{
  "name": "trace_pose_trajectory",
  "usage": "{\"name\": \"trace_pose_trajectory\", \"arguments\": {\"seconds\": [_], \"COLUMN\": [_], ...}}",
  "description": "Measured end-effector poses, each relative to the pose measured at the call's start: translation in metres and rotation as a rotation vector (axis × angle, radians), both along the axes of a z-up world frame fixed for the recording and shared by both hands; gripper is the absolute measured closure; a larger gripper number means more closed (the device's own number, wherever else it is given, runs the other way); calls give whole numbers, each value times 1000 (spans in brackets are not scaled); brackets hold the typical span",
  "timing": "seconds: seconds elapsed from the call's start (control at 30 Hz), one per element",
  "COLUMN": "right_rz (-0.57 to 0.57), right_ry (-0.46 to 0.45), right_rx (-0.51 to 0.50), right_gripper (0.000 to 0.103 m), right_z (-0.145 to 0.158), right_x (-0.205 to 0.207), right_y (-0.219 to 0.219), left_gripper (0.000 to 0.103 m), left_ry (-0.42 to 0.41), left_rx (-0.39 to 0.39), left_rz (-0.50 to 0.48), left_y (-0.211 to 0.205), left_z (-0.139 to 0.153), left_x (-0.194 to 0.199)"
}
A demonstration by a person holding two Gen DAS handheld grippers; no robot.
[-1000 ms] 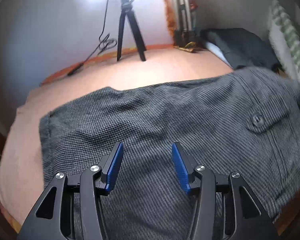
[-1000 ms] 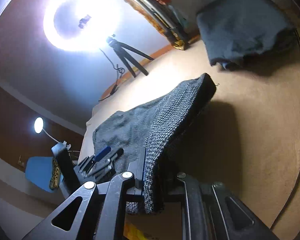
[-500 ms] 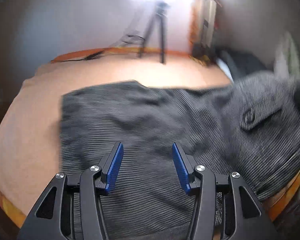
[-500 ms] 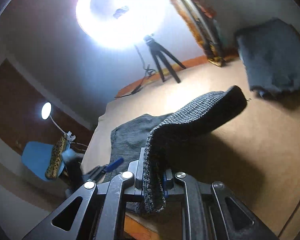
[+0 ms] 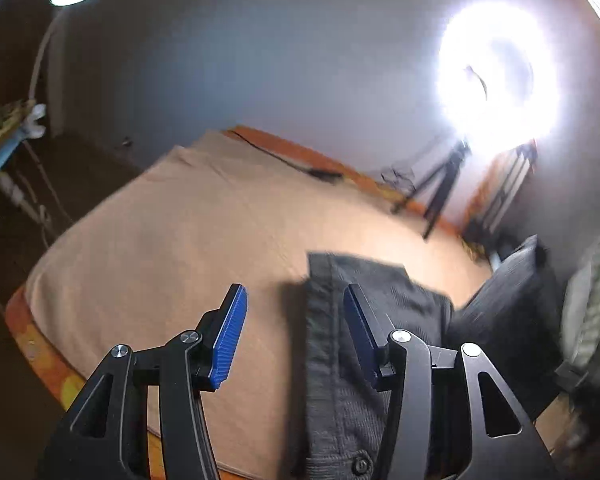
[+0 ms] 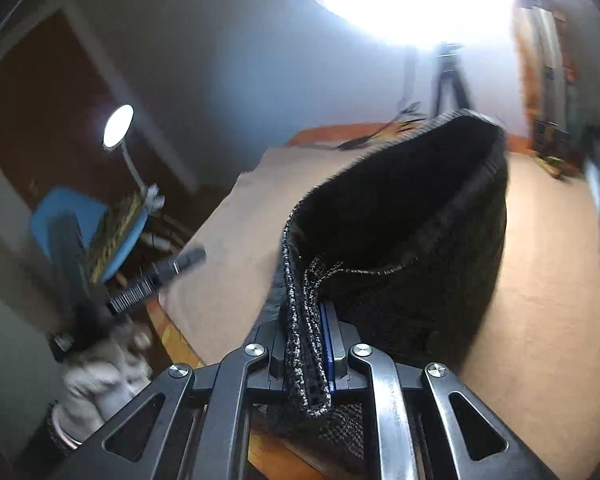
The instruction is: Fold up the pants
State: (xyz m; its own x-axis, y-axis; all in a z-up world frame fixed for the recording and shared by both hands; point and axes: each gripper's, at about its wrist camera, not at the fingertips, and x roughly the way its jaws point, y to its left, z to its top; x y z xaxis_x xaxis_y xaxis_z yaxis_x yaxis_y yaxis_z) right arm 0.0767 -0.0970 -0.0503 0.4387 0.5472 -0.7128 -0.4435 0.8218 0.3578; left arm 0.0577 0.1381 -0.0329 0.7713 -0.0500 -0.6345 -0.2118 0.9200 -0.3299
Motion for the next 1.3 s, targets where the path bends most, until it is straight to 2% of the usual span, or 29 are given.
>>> {"name": "trace_pose_trajectory", "arguments": {"seconds": [0.13, 0.23, 0.37, 0.53, 0.63, 0.67, 0.7, 0.77, 0.87, 1.0, 1.03, 1.2, 1.3], "right_rz": [85, 135, 166, 176, 213, 231, 254, 282, 294, 239, 217, 28, -76], "right_ry": [8, 32, 31, 28, 26, 31, 39, 40, 28, 27, 24, 15, 49], "right_rx": [-74, -133, -197, -207, -170, -147, -110, -53, 31, 164, 193, 172, 183], "right_gripper": [93, 93, 92, 91, 79, 71, 66, 62, 62, 59, 59, 58, 58], "right_z": [-27, -55, -79, -85, -82, -81, -78, -69, -55, -39, -34, -31, -40], "right_x": [-1, -1, -4, -4, -6, -8, -10, -15, -21, -18, -16, 12, 40], "right_y": [51, 82, 103, 112, 116, 115, 112, 103, 80, 35, 20, -38, -66], "left_gripper": [54, 54, 54, 54, 54, 54, 54, 54, 54, 54, 54, 54, 54], "left_ry": [-44, -55, -48, -37, -39, -39, -41, -42, -42, -39, -34, 14, 59], "left_rx": [-35, -31, -37, -39, -37, -35, -34, -35, -22, -18, -14, -7, 74], "left_rz": [62, 84, 81, 73, 68, 67, 63, 55, 33, -35, -56, -200, -307], "left_y": [29, 38, 41, 44, 43, 42, 42, 41, 33, 12, 6, -37, -73], "left_z": [12, 14, 10, 7, 8, 9, 9, 9, 9, 8, 7, -8, -23], "left_x": [-6, -6, -5, -2, -4, -4, -5, -6, -8, -8, -8, -3, -2]}}
